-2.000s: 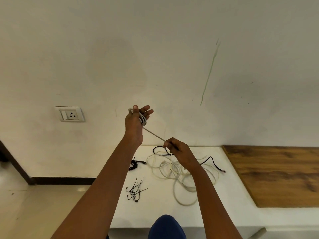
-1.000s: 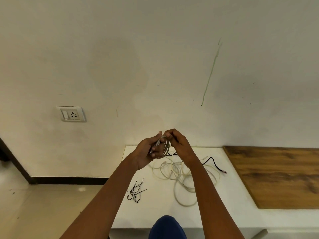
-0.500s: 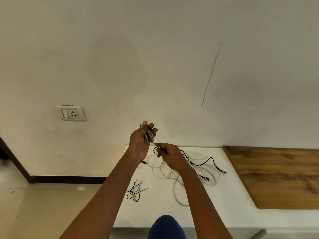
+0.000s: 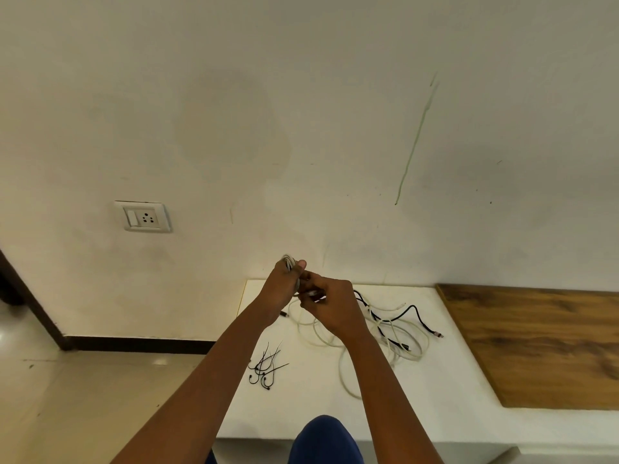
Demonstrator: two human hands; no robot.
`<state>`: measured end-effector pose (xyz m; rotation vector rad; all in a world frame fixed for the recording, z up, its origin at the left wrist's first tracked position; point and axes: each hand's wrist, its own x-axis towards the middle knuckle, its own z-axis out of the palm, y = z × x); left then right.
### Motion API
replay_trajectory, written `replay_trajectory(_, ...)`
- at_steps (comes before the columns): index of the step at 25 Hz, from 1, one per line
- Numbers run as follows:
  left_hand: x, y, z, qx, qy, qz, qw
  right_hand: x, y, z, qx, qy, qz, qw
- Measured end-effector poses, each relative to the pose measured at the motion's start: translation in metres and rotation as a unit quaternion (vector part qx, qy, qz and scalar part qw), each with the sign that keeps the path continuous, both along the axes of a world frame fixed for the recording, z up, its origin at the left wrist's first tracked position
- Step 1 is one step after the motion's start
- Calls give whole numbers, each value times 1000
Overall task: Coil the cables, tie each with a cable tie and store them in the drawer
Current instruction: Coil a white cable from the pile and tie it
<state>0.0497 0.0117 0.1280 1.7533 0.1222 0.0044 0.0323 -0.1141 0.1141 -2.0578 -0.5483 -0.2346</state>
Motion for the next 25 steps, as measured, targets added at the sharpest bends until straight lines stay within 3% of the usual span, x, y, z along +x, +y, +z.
replay_trajectory(4,-1,3,-9,31,34,-44,998,0,-3,-5,45,29,-5,999)
replay_trajectory(15,-15,9,-18,-72,116,-69,988,6,-11,-13,-93,19,-66,993)
replay_trajectory(18,-21,13,-20,-130,126,-112,977,7,-16,-22,-27,17,-83,996)
replay_trajectory(22,-23,13,-25,-133,144,-156,968,7,-17,-31,73,154,64,983)
replay_trajectory(25,-21,11,-30,-178,146,-165,959,4,-12,-38,116,202,84,969)
